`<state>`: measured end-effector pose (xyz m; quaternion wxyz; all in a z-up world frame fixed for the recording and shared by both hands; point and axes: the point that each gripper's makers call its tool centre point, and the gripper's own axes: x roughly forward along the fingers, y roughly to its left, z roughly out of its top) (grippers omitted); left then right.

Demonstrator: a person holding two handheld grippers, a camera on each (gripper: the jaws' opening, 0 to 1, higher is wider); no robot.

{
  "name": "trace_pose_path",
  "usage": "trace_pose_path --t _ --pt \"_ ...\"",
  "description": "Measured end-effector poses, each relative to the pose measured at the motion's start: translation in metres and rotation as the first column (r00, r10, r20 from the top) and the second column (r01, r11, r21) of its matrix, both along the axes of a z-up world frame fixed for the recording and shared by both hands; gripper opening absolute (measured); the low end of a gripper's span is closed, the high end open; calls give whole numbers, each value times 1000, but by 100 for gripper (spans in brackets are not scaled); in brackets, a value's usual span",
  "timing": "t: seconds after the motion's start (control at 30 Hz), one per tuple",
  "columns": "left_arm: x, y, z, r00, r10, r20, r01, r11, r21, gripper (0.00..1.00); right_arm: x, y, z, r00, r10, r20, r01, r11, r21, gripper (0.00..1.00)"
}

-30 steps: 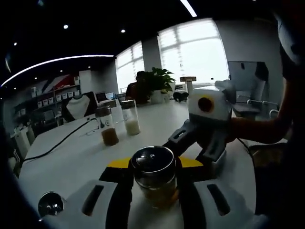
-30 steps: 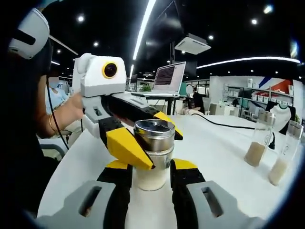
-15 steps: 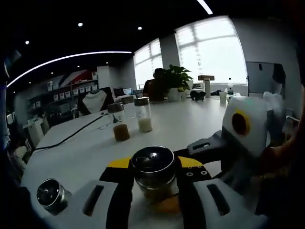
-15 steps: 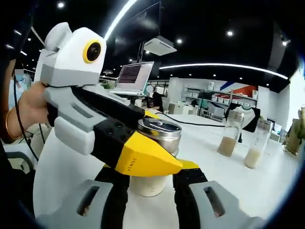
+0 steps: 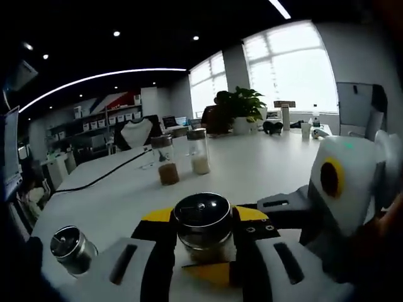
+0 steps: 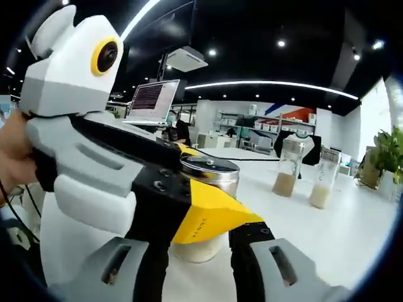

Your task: Rotate the seasoning bottle until the label or dispensing opening points toward the visible target arrow and the bottle remains upright within the marked orientation range

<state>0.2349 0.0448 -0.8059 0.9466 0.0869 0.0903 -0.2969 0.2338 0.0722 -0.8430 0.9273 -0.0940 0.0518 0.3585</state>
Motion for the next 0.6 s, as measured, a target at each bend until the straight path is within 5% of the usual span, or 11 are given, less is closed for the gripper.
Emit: trace_pose_path --t 0.6 --pt "-1 0 -4 996 -90 17 89 992 85 38 2 2 1 994 109 -15 -108 994 24 32"
